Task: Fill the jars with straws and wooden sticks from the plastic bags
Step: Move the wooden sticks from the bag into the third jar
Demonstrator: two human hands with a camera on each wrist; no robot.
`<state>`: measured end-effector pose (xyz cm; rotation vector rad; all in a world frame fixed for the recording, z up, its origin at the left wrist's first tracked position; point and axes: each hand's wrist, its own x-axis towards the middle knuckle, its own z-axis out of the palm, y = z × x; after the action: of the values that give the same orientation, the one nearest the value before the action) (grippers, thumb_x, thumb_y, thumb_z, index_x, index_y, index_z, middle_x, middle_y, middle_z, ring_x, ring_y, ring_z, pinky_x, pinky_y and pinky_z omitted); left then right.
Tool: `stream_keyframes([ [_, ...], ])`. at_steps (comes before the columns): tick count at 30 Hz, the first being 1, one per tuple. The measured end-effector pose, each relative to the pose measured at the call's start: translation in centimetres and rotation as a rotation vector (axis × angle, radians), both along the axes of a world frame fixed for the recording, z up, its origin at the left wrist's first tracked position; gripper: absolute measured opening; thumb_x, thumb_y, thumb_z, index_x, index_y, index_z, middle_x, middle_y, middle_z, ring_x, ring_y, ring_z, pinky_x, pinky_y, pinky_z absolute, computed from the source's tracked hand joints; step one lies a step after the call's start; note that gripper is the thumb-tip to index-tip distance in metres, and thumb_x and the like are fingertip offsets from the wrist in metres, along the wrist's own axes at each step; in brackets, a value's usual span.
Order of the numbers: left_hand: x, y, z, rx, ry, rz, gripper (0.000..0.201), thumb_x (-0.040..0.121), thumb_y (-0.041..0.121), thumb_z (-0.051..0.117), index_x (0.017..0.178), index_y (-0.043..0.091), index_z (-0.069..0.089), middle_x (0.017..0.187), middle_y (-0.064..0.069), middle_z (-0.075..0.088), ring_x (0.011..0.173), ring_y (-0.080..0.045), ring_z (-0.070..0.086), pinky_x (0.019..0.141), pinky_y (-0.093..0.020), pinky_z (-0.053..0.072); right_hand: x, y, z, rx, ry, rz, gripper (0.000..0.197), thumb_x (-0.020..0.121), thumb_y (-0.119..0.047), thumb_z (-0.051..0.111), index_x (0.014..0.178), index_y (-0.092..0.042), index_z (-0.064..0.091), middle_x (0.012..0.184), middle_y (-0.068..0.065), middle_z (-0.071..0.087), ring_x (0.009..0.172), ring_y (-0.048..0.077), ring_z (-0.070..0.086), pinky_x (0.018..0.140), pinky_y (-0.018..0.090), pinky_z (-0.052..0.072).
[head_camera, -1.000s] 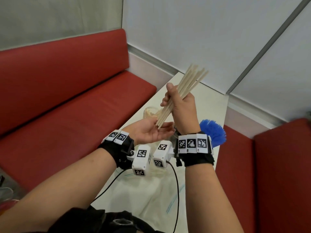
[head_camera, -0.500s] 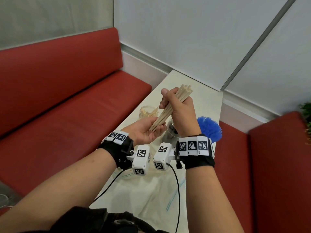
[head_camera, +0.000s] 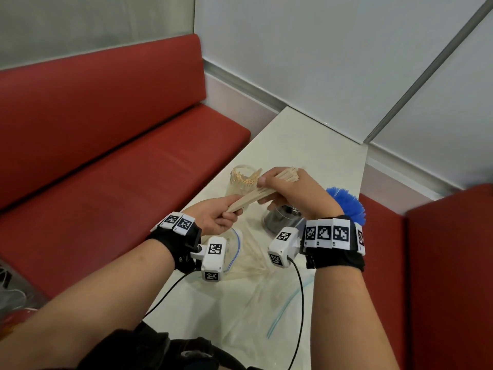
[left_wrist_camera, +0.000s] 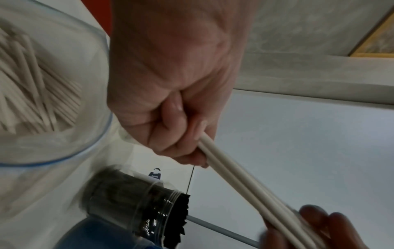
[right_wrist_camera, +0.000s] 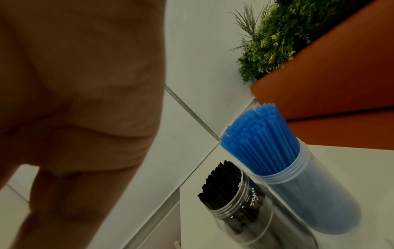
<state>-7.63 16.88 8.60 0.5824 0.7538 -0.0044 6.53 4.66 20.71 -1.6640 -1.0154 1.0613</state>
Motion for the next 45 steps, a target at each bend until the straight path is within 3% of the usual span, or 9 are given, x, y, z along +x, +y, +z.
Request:
stream_keyframes([
  [6, -0.5, 0.7, -1.4, 0.130, 0.096, 0.089, 0.027, 0.101, 0.023, 0.050, 0.079, 0.008, 0.054, 0.060, -0.001, 0.051, 0.037, -0.003, 0.037, 0.028, -0.013, 0.022, 1.3, 1.8, -0.1, -0.016, 0.051, -0.028, 0.010, 0.088, -0.004, 0.074, 0.093, 0.004, 0.072, 0.095, 0.033, 0.071, 0.077, 0.036, 0.075, 0.069, 0.028, 0.063],
  [16, -2.2, 2.0, -4.5, 0.498, 0.361, 0.255, 0.030, 0.100, 0.016, 0.047, 0.079, 0.000, 0.061, 0.066, -0.010, 0.056, 0.053, -0.020, 0.053, 0.047, -0.024, 0.047, 3.6, 9.3, -4.4, 0.156, -0.146, -0.497, 0.009, 0.086, -0.004, 0.072, 0.079, -0.008, 0.074, 0.073, 0.012, 0.069, 0.065, 0.031, 0.071, 0.067, 0.036, 0.064],
  [21, -2.4, 1.8, -5.7, 0.594, 0.473, -0.058, 0.026, 0.090, 0.006, 0.047, 0.086, -0.009, 0.068, 0.079, -0.020, 0.066, 0.064, -0.027, 0.063, 0.064, -0.032, 0.058, 3.5, 11.0, -8.7, 0.032, -0.265, -0.525, 0.011, 0.086, -0.016, 0.073, 0.075, -0.014, 0.071, 0.073, 0.014, 0.073, 0.078, 0.038, 0.073, 0.084, 0.053, 0.059],
  [27, -2.2, 0.8, -7.5, 1.048, 0.625, -0.560, 0.025, 0.092, 0.010, 0.052, 0.105, 0.000, 0.071, 0.100, -0.013, 0.070, 0.093, -0.026, 0.068, 0.088, -0.034, 0.055, 3.9, 11.2, -11.1, -0.023, -0.237, -0.481, 0.033, 0.085, -0.017, 0.079, 0.114, -0.011, 0.064, 0.101, 0.015, 0.070, 0.063, 0.021, 0.072, 0.073, 0.033, 0.062],
  [31, -2.1, 0.2, -9.7, 1.356, 0.678, -0.694, 0.030, 0.096, 0.012, 0.046, 0.115, 0.003, 0.066, 0.121, -0.010, 0.065, 0.113, -0.025, 0.060, 0.097, -0.030, 0.046, 4.0, 11.6, -11.4, 0.025, -0.369, -0.508, 0.036, 0.091, -0.013, 0.071, 0.125, -0.013, 0.060, 0.111, 0.013, 0.067, 0.079, 0.025, 0.071, 0.068, 0.017, 0.052],
  [33, -2.0, -0.5, -10.6, 1.409, 0.700, -0.813, 0.033, 0.094, 0.023, 0.051, 0.121, 0.007, 0.059, 0.127, -0.009, 0.059, 0.117, -0.025, 0.055, 0.099, -0.032, 0.045, 3.6, 11.6, -11.6, 0.048, -0.501, -0.501, 0.032, 0.098, -0.014, 0.060, 0.129, -0.012, 0.060, 0.123, 0.013, 0.063, 0.099, 0.028, 0.068, 0.086, 0.028, 0.053],
  [37, -2.0, -2.4, -11.7, 1.569, 0.834, -1.042, 0.050, 0.087, 0.037, 0.060, 0.130, 0.016, 0.046, 0.132, -0.004, 0.040, 0.119, -0.027, 0.044, 0.093, -0.037, 0.043, 2.1, 11.3, -13.5, -0.064, -0.922, -0.273, 0.053, 0.107, -0.028, 0.042, 0.156, -0.011, 0.031, 0.165, 0.013, 0.023, 0.152, 0.030, 0.020, 0.121, 0.042, 0.022],
  [41, -1.9, -2.9, -12.3, 1.691, 0.836, -1.097, 0.039, 0.095, 0.014, 0.047, 0.134, 0.012, 0.047, 0.133, -0.007, 0.038, 0.119, -0.027, 0.045, 0.095, -0.038, 0.043, 1.2, 10.5, -16.1, -0.406, -0.990, 0.083, 0.071, 0.108, -0.041, 0.036, 0.161, -0.009, 0.002, 0.170, 0.008, -0.008, 0.156, 0.028, -0.011, 0.125, 0.051, -0.001],
  [45, -1.8, -2.5, -11.8, 1.694, 0.817, -1.116, 0.032, 0.096, 0.006, 0.046, 0.127, 0.010, 0.053, 0.129, -0.008, 0.048, 0.117, -0.027, 0.053, 0.094, -0.036, 0.047, 1.3, 9.7, -16.6, -0.314, -0.932, 0.021, 0.072, 0.108, -0.033, 0.039, 0.161, -0.010, -0.003, 0.169, 0.007, -0.010, 0.156, 0.028, -0.010, 0.126, 0.048, 0.000],
])
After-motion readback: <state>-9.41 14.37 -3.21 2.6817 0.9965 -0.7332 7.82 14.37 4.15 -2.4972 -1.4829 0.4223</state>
